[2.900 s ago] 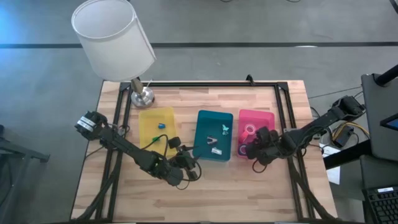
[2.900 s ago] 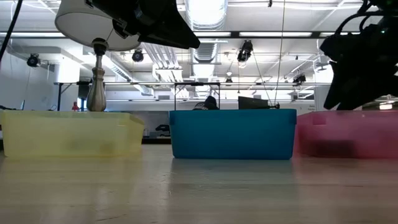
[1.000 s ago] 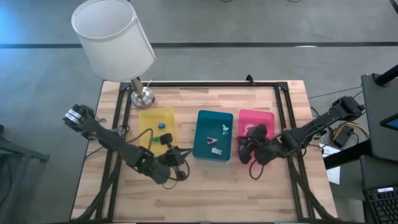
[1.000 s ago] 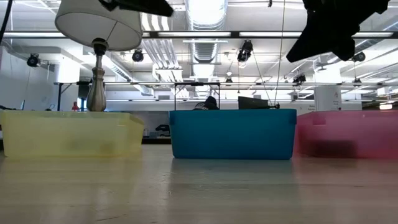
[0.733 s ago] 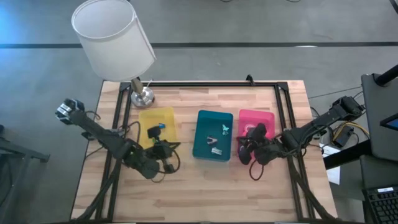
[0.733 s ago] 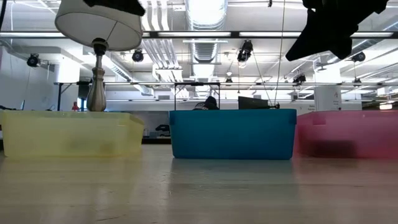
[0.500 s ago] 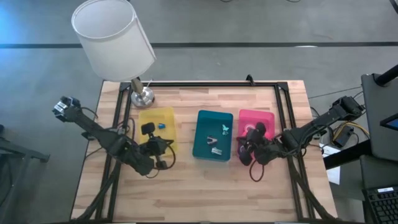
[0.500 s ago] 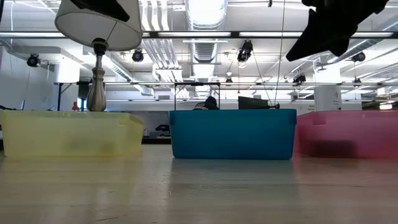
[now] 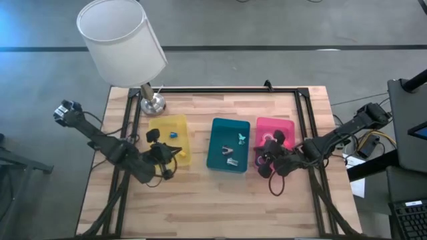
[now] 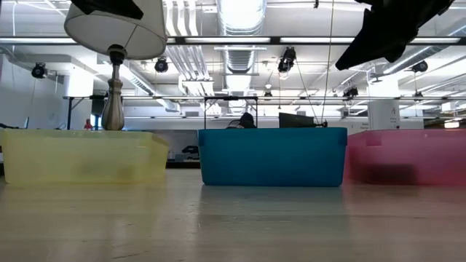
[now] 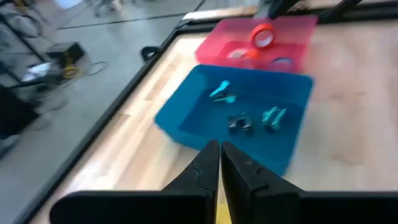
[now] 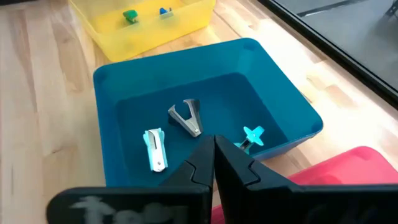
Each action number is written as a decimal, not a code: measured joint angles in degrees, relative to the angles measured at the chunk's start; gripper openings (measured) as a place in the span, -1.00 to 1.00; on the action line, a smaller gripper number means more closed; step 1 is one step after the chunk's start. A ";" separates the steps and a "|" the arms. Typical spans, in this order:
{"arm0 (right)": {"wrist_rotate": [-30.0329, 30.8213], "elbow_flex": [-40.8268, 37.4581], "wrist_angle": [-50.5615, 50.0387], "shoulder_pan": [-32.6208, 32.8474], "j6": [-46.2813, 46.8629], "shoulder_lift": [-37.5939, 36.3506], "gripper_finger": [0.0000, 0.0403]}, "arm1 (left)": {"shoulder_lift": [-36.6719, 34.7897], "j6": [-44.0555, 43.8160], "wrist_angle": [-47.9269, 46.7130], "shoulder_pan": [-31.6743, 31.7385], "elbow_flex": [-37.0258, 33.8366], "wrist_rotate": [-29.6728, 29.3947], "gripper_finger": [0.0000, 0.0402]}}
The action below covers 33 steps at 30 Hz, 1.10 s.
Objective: Pick and place Stapler, Stapler remover, tape
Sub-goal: Return to Home Position
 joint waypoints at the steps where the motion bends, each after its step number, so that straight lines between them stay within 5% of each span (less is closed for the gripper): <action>1: -0.03 -0.04 0.05 0.18 -0.01 -0.15 -0.96 | -0.98 0.30 1.51 -0.30 -0.93 0.54 -0.90; 9: -0.58 -3.95 2.86 0.64 -1.04 -3.18 -0.96 | -11.03 3.99 15.78 -1.55 -9.48 8.70 -0.90; 19: -10.09 -18.33 34.10 0.62 -22.61 -14.94 -0.96 | -24.22 13.15 31.01 -1.59 -24.44 12.53 -0.90; 25: -14.30 -28.91 49.65 0.60 -29.88 -23.72 -0.96 | -33.04 18.93 32.77 -1.13 -30.94 21.43 -0.90; 33: -14.59 -35.94 57.08 0.62 -36.29 -35.00 -0.96 | -41.39 23.26 38.58 0.68 -39.32 25.46 -0.91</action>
